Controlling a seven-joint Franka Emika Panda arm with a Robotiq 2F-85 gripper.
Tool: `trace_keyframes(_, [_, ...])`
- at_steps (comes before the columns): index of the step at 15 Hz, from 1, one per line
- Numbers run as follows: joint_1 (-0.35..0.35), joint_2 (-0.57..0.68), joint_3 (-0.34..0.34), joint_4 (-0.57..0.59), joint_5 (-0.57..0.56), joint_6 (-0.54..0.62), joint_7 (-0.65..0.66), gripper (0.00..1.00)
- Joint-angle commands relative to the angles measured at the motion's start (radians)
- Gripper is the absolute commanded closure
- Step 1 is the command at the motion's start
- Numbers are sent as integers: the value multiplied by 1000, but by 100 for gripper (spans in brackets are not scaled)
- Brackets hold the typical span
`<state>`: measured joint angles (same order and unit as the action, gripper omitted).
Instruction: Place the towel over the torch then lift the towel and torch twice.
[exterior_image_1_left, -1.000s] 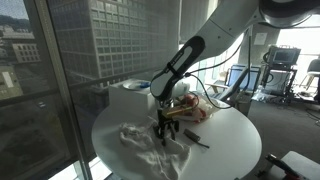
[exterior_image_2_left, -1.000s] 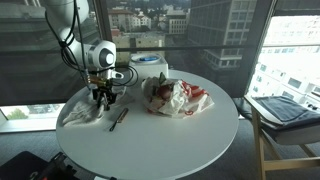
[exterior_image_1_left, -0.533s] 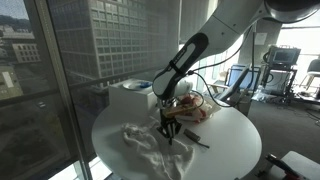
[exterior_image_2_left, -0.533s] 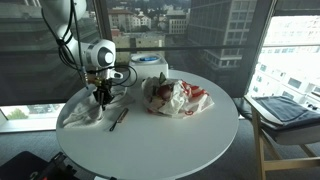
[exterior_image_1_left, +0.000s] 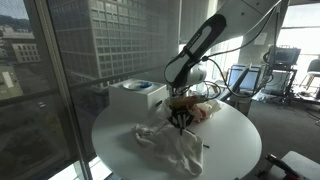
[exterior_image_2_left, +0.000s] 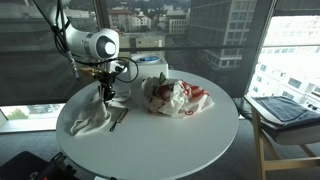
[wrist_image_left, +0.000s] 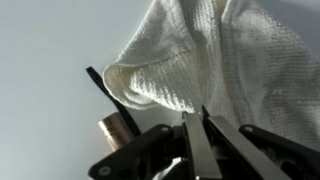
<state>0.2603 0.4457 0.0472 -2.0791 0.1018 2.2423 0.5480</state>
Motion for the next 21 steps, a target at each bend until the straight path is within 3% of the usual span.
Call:
trace_keyframes(1, [-33,-105,-49,-97,8,4,98,98])
trace_keyframes(5, [-99,-130,-87,-125,23,17,144,98])
trace_keyframes(13, [-203,-61,-91,-100,105,99,92,98])
trace_keyframes(18, [-215,-1,-108,-89,103,218,62,98])
trace_keyframes(19, [-214,0,-106,-88,97,222,49,68])
trace_keyframes(21, [-191,-17,-117,-103,44,214,21,60])
